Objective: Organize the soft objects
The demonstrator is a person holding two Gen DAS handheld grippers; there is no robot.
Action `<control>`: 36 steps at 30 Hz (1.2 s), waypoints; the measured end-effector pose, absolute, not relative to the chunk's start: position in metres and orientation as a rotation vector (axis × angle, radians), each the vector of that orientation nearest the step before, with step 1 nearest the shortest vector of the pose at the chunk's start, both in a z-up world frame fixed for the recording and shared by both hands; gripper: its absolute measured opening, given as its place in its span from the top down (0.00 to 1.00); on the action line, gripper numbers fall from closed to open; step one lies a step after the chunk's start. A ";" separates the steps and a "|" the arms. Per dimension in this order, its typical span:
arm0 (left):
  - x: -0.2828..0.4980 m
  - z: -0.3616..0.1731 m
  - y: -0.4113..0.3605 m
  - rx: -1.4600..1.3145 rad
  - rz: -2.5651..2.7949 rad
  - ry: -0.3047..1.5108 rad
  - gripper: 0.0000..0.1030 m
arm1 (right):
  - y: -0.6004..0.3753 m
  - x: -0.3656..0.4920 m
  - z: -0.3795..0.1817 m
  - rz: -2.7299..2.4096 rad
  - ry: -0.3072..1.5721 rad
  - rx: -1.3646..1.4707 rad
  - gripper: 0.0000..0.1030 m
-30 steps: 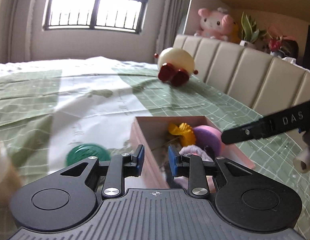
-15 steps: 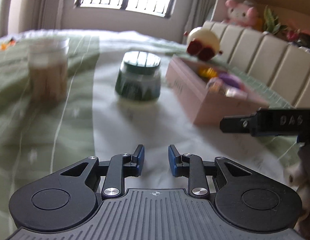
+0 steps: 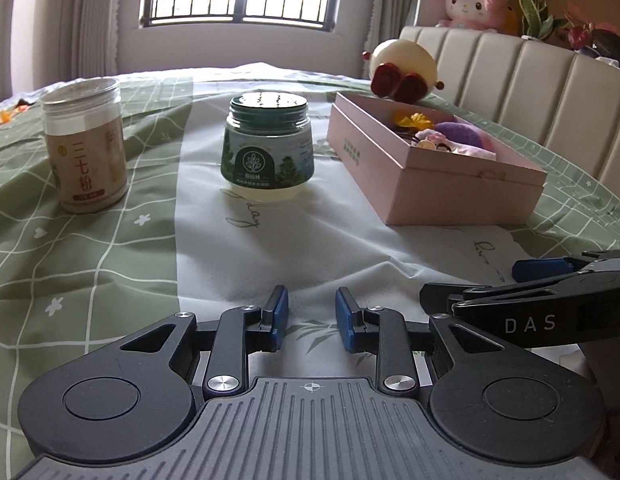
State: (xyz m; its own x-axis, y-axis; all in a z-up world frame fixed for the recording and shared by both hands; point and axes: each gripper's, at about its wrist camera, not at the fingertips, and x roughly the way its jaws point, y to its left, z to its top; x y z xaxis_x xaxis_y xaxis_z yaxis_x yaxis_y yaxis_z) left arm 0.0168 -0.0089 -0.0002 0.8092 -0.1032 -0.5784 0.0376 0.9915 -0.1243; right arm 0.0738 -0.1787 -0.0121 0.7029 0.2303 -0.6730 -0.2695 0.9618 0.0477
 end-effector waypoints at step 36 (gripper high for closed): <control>0.015 0.000 -0.003 -0.148 -0.096 0.623 0.72 | -0.178 0.069 -0.013 0.262 0.725 -0.061 0.00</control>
State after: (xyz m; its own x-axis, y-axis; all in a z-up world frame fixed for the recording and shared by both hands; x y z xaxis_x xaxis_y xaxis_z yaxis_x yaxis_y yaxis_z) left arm 0.0147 -0.0027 -0.0003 0.8082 -0.1338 -0.5734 0.0448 0.9850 -0.1667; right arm 0.0686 -0.1780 -0.0132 0.7172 0.2155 -0.6627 -0.2575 0.9656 0.0353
